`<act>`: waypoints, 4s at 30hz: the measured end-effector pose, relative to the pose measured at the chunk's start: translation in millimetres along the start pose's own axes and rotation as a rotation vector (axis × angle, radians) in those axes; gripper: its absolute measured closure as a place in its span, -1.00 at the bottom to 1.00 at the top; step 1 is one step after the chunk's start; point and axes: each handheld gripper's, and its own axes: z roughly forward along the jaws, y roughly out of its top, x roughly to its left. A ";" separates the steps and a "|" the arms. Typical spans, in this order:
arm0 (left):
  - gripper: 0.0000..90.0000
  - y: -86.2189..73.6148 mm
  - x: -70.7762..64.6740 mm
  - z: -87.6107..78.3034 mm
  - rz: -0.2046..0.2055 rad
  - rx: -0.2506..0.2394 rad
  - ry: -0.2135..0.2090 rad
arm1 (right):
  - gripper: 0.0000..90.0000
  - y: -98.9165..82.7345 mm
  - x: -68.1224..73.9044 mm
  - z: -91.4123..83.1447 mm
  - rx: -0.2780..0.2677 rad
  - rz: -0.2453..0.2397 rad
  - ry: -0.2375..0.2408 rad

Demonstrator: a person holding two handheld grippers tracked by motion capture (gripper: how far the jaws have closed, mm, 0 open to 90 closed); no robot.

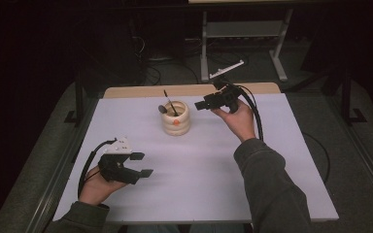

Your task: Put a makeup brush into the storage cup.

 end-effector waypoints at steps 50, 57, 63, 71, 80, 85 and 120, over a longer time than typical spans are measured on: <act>-0.37 -6.4 5.7 2.6 -0.037 -0.005 0.026 | -0.33 -76.8 1.1 -50.0 -0.086 -0.012 -0.047; -0.38 -7.1 7.1 2.5 -0.034 -0.004 0.033 | -0.36 -84.0 3.6 -51.3 -0.078 -0.021 -0.046; -0.38 -8.2 7.9 1.5 -0.039 -0.008 0.038 | -0.36 -91.5 6.1 -54.5 -0.077 -0.007 -0.044; -0.39 -9.3 9.7 0.5 -0.040 -0.006 0.045 | -0.38 -102.4 8.0 -58.3 -0.085 -0.018 -0.039; -0.39 -9.5 9.5 0.2 -0.051 0.001 0.049 | -0.42 -115.3 9.0 -61.1 -0.088 -0.002 -0.042; -0.39 -9.6 9.8 0.0 -0.053 -0.004 0.051 | -0.42 -117.1 12.3 -62.5 -0.092 -0.028 -0.046; -0.43 -13.4 11.2 1.8 -0.055 -0.008 0.085 | -0.47 -151.8 21.8 -72.1 -0.080 -0.013 -0.046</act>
